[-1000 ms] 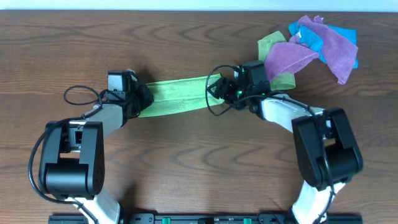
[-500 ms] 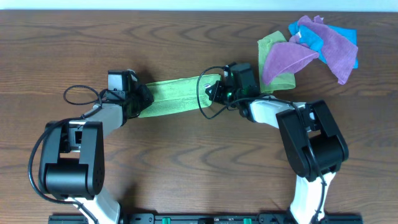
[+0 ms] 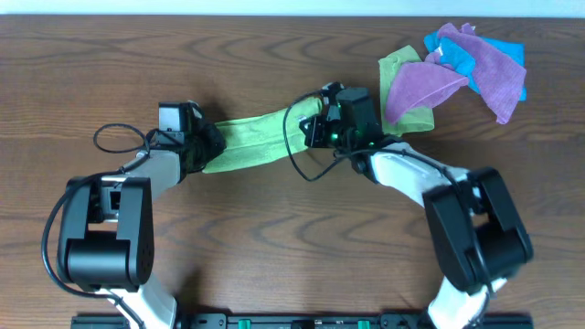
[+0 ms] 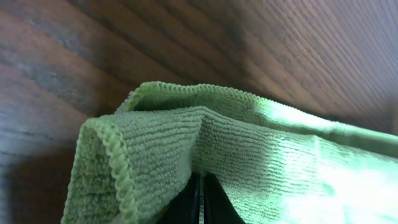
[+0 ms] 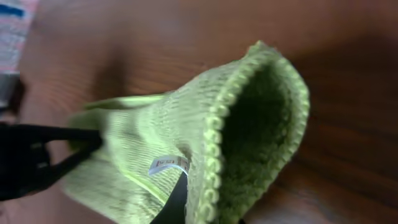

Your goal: Fold the cloth

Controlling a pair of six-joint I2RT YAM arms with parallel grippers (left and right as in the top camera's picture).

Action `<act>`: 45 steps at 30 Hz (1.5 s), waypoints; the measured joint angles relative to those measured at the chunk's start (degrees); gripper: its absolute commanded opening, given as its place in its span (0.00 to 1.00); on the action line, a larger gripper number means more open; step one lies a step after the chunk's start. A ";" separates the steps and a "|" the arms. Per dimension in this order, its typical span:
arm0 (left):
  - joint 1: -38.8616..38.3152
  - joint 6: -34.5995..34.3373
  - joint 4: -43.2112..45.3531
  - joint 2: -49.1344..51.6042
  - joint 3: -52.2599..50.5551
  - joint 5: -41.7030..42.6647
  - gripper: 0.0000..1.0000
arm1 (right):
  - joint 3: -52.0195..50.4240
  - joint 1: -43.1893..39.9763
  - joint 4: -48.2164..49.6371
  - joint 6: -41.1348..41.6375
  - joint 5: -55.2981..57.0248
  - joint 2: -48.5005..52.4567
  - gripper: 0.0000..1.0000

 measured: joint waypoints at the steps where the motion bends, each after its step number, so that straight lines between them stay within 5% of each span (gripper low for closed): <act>1: 0.00 0.00 -0.22 0.17 0.42 0.02 0.06 | 0.00 0.46 -0.07 -0.68 0.04 -0.98 0.01; 24: 0.00 0.02 -1.70 0.26 2.95 3.41 0.06 | 9.44 12.52 -9.38 -11.26 8.52 -2.03 0.02; 33: 0.09 2.23 -5.33 0.07 5.44 4.87 0.06 | 17.11 14.05 -13.92 -12.76 9.31 5.20 0.02; 45: 6.49 7.10 -11.52 -7.45 7.96 4.83 0.06 | 19.54 15.87 -14.84 -14.40 9.68 6.62 0.02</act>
